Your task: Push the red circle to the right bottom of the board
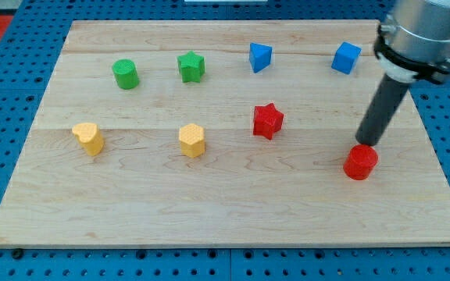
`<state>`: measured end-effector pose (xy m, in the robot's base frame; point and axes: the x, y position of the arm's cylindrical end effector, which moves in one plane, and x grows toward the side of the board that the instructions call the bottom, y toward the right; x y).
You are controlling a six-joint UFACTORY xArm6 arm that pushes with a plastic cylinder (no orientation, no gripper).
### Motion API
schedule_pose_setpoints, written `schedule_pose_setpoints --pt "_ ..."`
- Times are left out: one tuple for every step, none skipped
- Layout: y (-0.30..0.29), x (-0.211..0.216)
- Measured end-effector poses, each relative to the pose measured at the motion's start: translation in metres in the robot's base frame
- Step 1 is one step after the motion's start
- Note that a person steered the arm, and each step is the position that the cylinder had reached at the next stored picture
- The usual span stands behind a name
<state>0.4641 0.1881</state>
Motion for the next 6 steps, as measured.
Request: schedule_pose_setpoints --pt "-0.020 0.002" --pt "-0.018 0.028" --pt "-0.015 0.051" --pt "-0.012 0.060" --pt "-0.012 0.065" --pt "-0.016 0.071"
